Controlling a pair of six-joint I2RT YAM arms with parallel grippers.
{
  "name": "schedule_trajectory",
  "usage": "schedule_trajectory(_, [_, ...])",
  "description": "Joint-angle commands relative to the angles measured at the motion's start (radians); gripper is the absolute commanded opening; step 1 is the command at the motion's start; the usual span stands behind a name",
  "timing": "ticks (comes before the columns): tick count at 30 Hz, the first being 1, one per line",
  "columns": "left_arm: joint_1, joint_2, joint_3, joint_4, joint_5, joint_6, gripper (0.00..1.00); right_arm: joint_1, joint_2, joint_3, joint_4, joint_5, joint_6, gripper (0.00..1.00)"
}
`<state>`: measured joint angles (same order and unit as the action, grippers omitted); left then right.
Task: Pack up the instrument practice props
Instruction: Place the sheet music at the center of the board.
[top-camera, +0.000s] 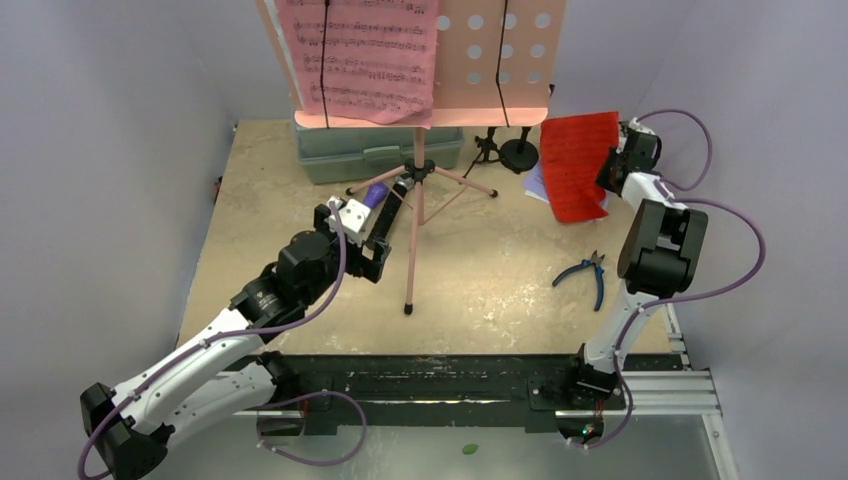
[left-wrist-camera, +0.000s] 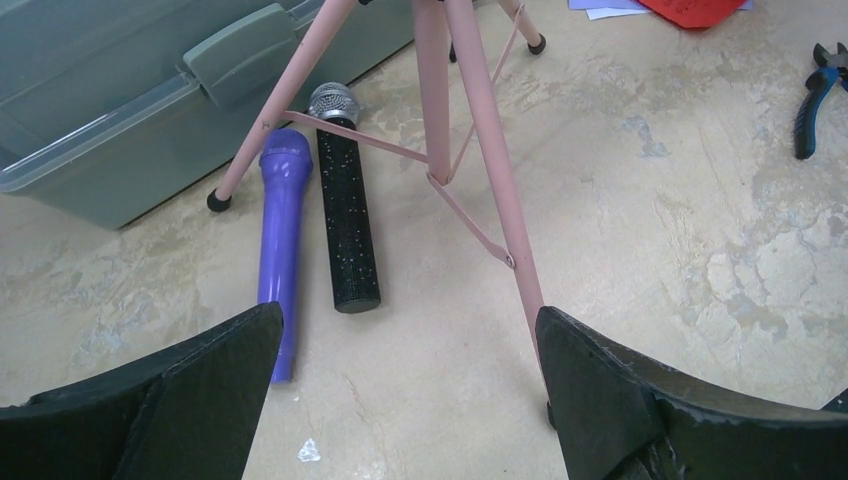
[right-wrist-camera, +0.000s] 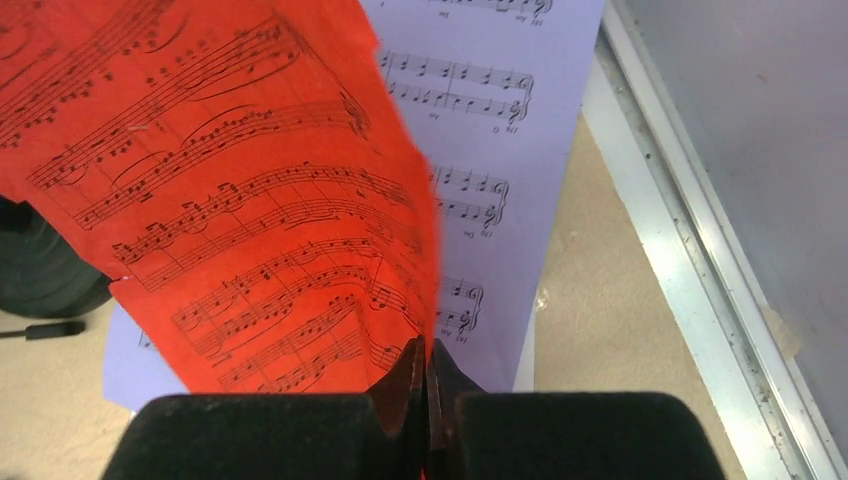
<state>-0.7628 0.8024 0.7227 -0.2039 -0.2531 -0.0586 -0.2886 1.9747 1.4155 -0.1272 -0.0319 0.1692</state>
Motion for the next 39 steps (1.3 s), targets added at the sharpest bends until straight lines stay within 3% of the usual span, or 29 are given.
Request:
schedule_trajectory(1, [0.013, 0.001, 0.000, 0.029, 0.022, 0.013, 0.97, -0.001, -0.004, 0.031, 0.096, 0.078, 0.039, 0.00])
schedule_trajectory(6, [0.020, 0.003, 0.000, 0.029, 0.029, 0.012, 0.97, 0.000, 0.008, 0.030, 0.122, 0.097, 0.041, 0.09])
schedule_trajectory(13, [0.029, 0.003, 0.000, 0.029, 0.033, 0.010, 0.97, 0.001, -0.010, 0.013, 0.124, 0.088, 0.026, 0.43])
schedule_trajectory(18, [0.031, 0.000, 0.001, 0.029, 0.039, 0.010, 0.97, 0.002, -0.100, -0.027, 0.113, 0.005, -0.035, 0.67])
schedule_trajectory(21, [0.034, -0.002, 0.002, 0.029, 0.049, 0.011, 0.97, 0.005, -0.178, -0.069, 0.095, -0.056, -0.084, 0.76])
schedule_trajectory(27, [0.038, -0.003, 0.003, 0.029, 0.076, 0.011, 0.97, 0.008, -0.356, -0.146, 0.027, -0.206, -0.202, 0.82])
schedule_trajectory(39, [0.051, -0.065, 0.002, 0.069, 0.182, 0.003, 0.97, 0.006, -0.685, -0.212, -0.324, -0.711, -0.451, 0.89])
